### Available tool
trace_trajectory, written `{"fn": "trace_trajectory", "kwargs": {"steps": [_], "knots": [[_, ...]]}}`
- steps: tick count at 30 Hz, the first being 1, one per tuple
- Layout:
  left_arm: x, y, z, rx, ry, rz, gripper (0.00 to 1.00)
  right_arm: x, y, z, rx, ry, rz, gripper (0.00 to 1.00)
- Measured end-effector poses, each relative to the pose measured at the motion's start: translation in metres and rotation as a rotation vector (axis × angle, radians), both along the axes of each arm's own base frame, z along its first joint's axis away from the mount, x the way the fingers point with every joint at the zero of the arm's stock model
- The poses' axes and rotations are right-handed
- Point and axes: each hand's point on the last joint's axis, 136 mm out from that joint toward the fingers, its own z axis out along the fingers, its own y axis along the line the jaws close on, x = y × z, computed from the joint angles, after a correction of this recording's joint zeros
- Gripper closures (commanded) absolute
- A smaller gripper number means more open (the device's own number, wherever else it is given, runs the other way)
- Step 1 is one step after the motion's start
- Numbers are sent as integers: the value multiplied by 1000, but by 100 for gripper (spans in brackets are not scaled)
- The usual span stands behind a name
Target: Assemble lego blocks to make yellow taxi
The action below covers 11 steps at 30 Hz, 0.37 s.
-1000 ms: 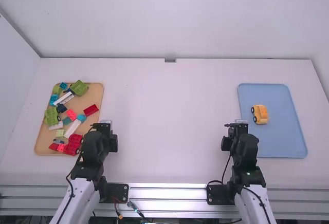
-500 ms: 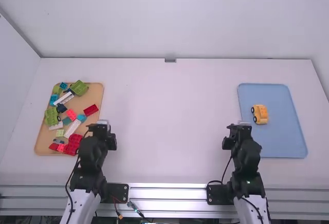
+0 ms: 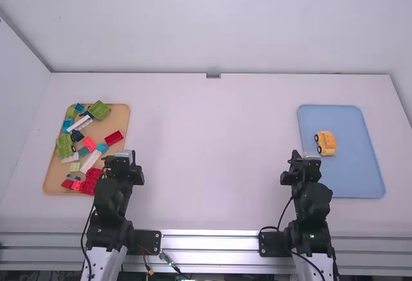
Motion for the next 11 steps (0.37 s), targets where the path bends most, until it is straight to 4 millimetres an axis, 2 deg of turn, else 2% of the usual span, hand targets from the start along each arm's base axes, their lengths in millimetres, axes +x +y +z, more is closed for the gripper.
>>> {"fn": "trace_trajectory", "kwargs": {"steps": [7, 11], "knots": [[-2, 0, 18, 0, -79, 0, 100, -2, 0, 16, 3, -69, 1, 100], [-3, 0, 24, 0, -105, 0, 100, -2, 0, 16, 2, -70, 1, 100]]}}
